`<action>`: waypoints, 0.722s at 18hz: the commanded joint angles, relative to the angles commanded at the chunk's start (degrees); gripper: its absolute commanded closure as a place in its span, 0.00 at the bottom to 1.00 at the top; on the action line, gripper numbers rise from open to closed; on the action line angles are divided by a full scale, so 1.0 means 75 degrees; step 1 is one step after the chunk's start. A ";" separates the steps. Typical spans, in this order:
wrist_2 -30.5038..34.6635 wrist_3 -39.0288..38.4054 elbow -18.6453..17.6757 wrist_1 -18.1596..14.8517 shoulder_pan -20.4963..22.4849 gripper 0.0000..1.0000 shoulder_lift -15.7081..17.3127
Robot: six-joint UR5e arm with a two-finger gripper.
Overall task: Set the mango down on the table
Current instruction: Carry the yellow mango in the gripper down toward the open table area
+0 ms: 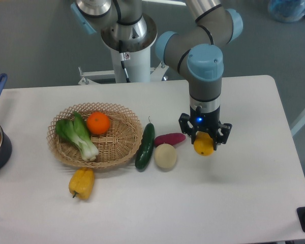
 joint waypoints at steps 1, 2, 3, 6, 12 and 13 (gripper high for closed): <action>0.0035 0.0000 0.0000 -0.0011 -0.0046 0.73 -0.0012; 0.0094 0.0000 0.0012 -0.0012 -0.0070 0.73 -0.0035; 0.0129 0.0012 0.0047 -0.0012 -0.0082 0.73 -0.0058; 0.0153 -0.0012 0.0222 -0.0047 -0.0187 0.73 -0.0128; 0.0165 -0.0409 0.0749 -0.0035 -0.0749 0.73 -0.0678; 0.0176 -0.0561 0.0889 -0.0023 -0.0912 0.73 -0.0784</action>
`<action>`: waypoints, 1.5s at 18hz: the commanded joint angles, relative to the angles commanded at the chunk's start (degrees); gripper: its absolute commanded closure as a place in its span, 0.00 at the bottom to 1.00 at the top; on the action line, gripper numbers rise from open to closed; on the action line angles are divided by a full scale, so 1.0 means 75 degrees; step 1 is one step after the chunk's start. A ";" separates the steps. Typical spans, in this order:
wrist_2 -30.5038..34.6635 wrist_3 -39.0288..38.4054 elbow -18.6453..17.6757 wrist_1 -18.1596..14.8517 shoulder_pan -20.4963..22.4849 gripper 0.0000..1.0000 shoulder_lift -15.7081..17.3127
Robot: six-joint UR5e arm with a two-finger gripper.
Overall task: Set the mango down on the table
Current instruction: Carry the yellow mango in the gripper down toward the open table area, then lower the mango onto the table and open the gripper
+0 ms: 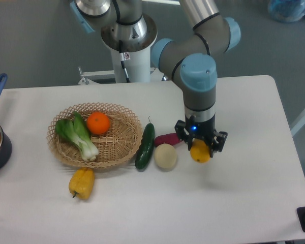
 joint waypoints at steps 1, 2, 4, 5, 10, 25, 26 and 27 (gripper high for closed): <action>-0.0011 -0.0176 0.0117 0.0000 -0.0118 0.73 -0.0105; -0.0012 -0.0328 0.0235 0.0000 -0.0200 0.73 -0.0199; 0.0000 -0.0435 0.0411 0.0000 -0.0434 0.73 -0.0375; 0.0000 -0.0551 0.0504 0.0012 -0.0551 0.73 -0.0469; 0.0468 -0.1827 0.1523 0.0070 -0.1243 0.65 -0.1440; 0.0598 -0.2474 0.1525 0.0094 -0.1678 0.00 -0.1666; 0.0563 -0.2474 0.1490 0.0082 -0.1561 0.00 -0.1561; 0.0551 -0.2463 0.1467 0.0071 -0.1479 0.00 -0.1467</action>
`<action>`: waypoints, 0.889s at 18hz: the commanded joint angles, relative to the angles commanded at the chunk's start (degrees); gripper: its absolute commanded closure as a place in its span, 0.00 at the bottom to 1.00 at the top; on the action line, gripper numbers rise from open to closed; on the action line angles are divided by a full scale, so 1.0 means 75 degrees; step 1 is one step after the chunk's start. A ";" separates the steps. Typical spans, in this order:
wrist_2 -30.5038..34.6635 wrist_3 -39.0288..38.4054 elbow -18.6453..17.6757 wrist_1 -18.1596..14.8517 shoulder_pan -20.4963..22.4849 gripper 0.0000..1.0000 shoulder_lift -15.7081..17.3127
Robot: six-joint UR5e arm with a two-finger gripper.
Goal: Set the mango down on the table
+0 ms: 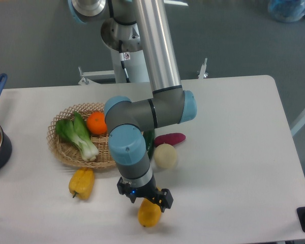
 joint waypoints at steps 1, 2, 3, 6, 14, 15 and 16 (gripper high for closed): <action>-0.0058 0.0023 -0.0058 -0.0012 0.0117 0.00 0.0082; 0.0011 0.0082 -0.0152 -0.0047 0.0257 0.00 0.0234; 0.0081 0.0187 -0.0280 0.0023 0.0375 0.00 0.0351; 0.0480 0.1029 -0.0527 0.0047 0.0866 0.00 0.0737; -0.0255 0.2961 -0.1569 0.0258 0.2225 0.00 0.1558; -0.0571 0.3417 -0.1733 0.0258 0.2471 0.00 0.1722; -0.0818 0.3944 -0.1920 0.0258 0.2740 0.00 0.1909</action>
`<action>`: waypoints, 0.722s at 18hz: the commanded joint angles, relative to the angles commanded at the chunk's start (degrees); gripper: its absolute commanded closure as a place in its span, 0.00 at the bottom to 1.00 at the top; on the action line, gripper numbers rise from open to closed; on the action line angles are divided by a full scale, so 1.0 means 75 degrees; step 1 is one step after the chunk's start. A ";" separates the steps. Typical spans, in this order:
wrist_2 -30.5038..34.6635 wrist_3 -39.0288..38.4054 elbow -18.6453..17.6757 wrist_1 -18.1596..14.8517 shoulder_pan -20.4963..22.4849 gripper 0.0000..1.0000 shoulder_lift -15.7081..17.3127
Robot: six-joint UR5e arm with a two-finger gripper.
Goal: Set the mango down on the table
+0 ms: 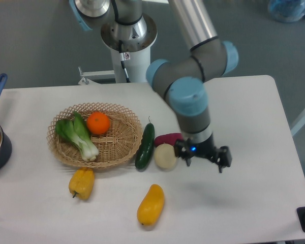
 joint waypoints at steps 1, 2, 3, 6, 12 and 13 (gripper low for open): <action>-0.0200 0.0597 -0.0246 0.0000 0.0246 0.00 0.0187; -0.0364 0.1206 -0.0515 -0.0012 0.0516 0.00 0.0410; -0.0517 0.1792 -0.0808 -0.0023 0.0762 0.00 0.0632; -0.0553 0.2337 -0.1559 -0.0047 0.0893 0.00 0.1079; -0.0507 0.2267 -0.1654 -0.0059 0.0847 0.00 0.1139; -0.0425 0.2163 -0.1666 -0.0059 0.0835 0.00 0.1150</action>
